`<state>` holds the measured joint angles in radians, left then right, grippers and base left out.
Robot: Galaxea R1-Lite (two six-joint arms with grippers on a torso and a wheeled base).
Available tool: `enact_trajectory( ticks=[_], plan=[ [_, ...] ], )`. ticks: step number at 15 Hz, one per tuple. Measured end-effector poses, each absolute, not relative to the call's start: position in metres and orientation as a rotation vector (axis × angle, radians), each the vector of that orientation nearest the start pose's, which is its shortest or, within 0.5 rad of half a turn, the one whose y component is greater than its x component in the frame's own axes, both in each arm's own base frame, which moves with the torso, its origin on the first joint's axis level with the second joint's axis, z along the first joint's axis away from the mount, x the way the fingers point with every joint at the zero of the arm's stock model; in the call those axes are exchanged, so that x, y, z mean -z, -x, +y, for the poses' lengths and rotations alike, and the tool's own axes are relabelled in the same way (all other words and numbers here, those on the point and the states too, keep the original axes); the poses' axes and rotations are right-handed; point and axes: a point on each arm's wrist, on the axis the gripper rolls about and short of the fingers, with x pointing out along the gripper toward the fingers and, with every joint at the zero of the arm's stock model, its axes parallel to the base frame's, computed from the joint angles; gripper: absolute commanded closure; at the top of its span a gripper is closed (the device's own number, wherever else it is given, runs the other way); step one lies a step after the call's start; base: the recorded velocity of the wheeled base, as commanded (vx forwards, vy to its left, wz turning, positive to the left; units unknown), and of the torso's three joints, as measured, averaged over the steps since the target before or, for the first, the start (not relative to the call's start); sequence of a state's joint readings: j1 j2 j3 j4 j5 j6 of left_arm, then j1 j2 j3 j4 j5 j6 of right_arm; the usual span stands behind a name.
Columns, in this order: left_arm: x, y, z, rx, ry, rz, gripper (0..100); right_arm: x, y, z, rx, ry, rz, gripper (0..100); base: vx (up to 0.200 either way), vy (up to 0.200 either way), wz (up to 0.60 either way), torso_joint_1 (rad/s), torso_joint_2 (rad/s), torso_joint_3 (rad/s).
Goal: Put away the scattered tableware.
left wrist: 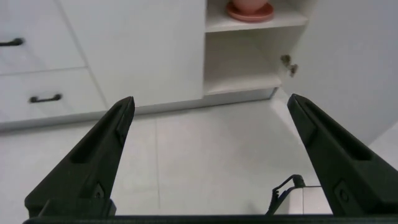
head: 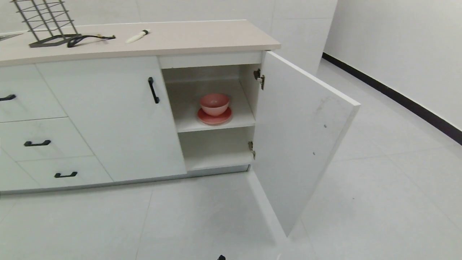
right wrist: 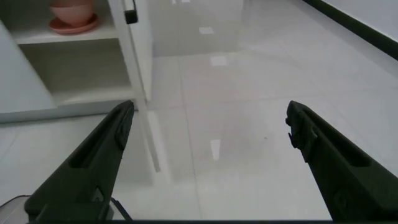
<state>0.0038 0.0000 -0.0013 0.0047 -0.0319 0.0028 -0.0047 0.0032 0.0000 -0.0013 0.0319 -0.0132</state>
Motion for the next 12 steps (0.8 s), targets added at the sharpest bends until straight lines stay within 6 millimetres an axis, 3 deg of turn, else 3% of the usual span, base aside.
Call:
enact_trajectory(
  ticks=[4,7,8,12],
  plan=[
    [-0.0753,0.0229,-0.0008,0.029,-0.003,0.003,0,-0.0756,0.0226,0.0008,-0.027,0.013,0.002,0,0.0,0.0,0.0,0.0,0.0,0.0],
    [-0.0752,0.0228,-0.0008,0.026,-0.002,0.004,0,-0.0756,0.0226,0.0008,-0.027,0.013,0.002,0,0.0,-0.2,0.0,0.002,0.0,0.004],
    [-0.0752,0.0229,-0.0008,0.026,-0.002,0.004,0,-0.0757,0.0226,0.0009,-0.027,0.013,0.001,100,0.0,0.0,0.0,0.0,0.0,0.0],
    [-0.0752,0.0229,-0.0008,0.026,-0.002,0.004,0,-0.0759,0.0226,0.0008,-0.027,0.012,0.0,100,0.0,0.0,0.0,0.0,0.0,0.0]
  ],
)
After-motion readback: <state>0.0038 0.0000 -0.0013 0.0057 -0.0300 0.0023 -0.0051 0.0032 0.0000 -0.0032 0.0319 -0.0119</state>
